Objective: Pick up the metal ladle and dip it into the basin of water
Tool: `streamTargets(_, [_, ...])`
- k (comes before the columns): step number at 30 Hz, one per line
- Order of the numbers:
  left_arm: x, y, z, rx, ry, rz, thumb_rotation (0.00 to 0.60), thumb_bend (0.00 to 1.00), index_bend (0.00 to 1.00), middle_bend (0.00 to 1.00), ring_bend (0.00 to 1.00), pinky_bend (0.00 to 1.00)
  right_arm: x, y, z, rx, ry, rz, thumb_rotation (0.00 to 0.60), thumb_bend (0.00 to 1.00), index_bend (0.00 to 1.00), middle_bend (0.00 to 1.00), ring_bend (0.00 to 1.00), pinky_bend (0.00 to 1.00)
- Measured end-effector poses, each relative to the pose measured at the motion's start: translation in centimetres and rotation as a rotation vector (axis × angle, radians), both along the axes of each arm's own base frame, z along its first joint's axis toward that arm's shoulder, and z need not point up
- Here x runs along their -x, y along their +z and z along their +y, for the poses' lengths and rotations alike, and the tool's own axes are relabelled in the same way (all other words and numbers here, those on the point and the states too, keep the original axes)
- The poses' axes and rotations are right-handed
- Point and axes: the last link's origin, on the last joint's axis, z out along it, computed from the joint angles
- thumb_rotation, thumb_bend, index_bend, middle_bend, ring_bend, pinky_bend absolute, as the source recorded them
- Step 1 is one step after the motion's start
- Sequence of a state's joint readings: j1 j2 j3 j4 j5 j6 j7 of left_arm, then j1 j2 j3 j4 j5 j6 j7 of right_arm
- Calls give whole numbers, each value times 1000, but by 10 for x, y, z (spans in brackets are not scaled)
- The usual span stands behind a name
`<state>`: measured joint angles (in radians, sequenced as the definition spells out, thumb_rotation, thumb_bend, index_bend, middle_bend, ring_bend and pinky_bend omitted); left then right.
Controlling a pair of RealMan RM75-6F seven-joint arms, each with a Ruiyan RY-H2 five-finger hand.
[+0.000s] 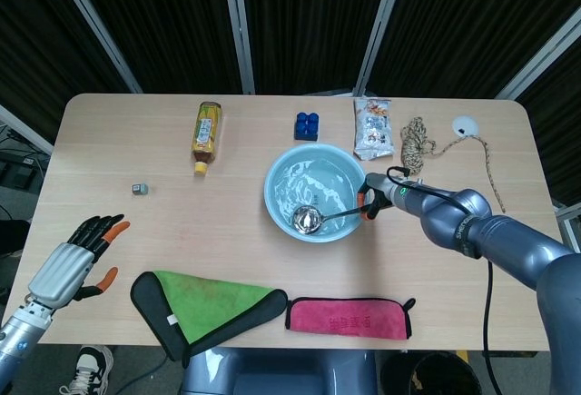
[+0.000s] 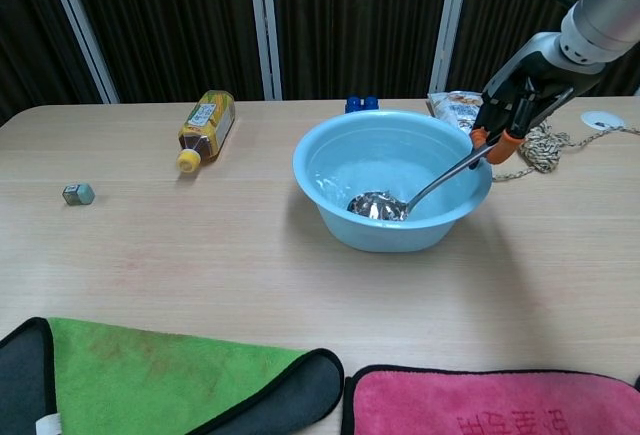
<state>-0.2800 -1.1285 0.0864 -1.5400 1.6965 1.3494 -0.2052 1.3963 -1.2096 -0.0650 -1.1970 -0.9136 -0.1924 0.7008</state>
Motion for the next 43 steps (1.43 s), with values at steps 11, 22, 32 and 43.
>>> streamTargets(11, [1,-1,0,-17,4,28,600,477,0,0,0,0,-17,20,-8,23,-39,-35,600,568,852,174,0,2])
streamTargets(22, [0,-4,0,-26,3,35,600,478,0,0,0,0,-17,55,-18,89,-69,-44,600,569,852,174,0,1])
streamTargets(32, [-2,-10,0,-6,-11,45,600,478,0,0,0,0,-9,59,-15,90,-67,11,600,569,852,174,0,3])
streamTargets(43, [0,-9,2,2,-15,45,600,478,0,0,0,0,-12,60,-13,95,-50,14,600,568,852,174,0,4])
